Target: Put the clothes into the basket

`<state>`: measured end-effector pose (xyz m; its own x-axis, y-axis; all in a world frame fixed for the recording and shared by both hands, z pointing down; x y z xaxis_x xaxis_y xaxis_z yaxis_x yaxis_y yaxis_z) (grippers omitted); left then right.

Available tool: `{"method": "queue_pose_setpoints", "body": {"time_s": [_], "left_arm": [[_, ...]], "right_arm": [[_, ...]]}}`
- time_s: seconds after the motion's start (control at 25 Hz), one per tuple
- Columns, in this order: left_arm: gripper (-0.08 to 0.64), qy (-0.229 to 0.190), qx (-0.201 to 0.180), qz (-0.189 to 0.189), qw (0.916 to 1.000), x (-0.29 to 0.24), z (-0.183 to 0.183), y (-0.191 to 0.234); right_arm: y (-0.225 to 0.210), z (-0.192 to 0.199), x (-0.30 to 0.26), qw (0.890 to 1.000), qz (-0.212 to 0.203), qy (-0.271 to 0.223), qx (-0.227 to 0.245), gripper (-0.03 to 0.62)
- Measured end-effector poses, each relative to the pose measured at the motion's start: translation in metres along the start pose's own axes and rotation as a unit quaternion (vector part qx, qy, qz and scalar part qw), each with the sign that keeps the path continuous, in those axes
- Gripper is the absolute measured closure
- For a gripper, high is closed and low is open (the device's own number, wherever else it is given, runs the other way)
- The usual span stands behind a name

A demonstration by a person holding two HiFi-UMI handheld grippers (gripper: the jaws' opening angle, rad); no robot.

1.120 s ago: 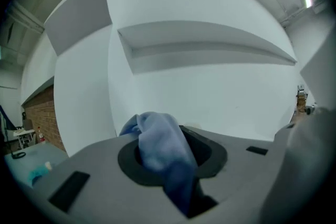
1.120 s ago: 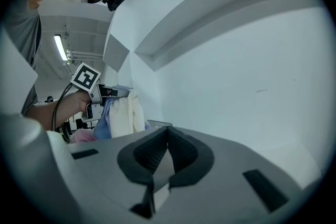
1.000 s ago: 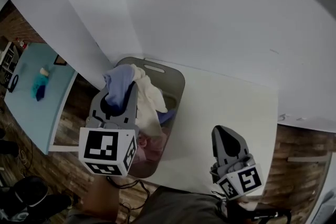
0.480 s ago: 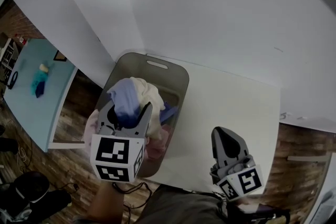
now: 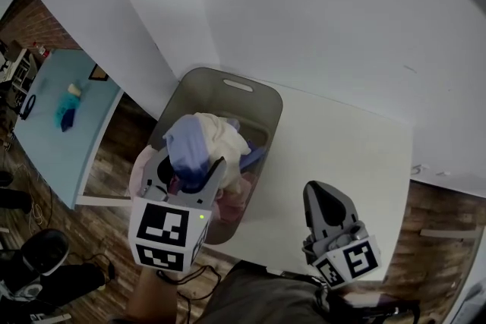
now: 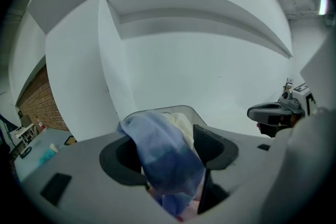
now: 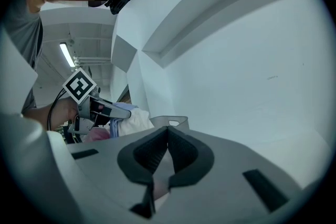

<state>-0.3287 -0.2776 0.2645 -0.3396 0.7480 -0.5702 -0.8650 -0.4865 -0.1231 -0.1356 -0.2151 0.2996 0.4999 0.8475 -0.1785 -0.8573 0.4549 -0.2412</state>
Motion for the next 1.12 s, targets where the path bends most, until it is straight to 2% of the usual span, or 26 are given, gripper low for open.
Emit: {"method": "queue_pose_setpoints", "body": {"time_s": [0.16, 0.36, 0.76, 1.12], "left_arm": [[0.279, 0.008, 0.006, 0.002, 0.9999, 0.015, 0.007, -0.008], [0.275, 0.003, 0.060, 0.015, 0.9981, 0.039, 0.016, -0.027], [0.273, -0.005, 0.087, -0.040, 0.9954, 0.089, 0.042, -0.073], [0.273, -0.010, 0.098, -0.068, 0.9927, 0.124, 0.063, -0.119]], "right_arm": [[0.006, 0.003, 0.004, 1.000, -0.020, 0.000, -0.002, 0.585], [0.014, 0.004, 0.015, 0.999, -0.053, -0.002, -0.003, 0.586], [0.025, 0.015, 0.063, 0.994, -0.111, -0.001, 0.009, 0.586], [0.025, 0.022, 0.116, 0.991, -0.129, -0.008, 0.010, 0.586]]}}
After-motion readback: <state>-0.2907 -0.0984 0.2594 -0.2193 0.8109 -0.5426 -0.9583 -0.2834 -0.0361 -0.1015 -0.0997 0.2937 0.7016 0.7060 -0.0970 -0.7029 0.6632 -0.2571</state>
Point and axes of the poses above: the fingertips, and each gripper's own axes: x backward along the fingers, y to its left, z out of its underside, the point moved 2 cm from there along x, backward along the fingers, and after that the axes turned 3 degrees about y, right-handed, at the moved point
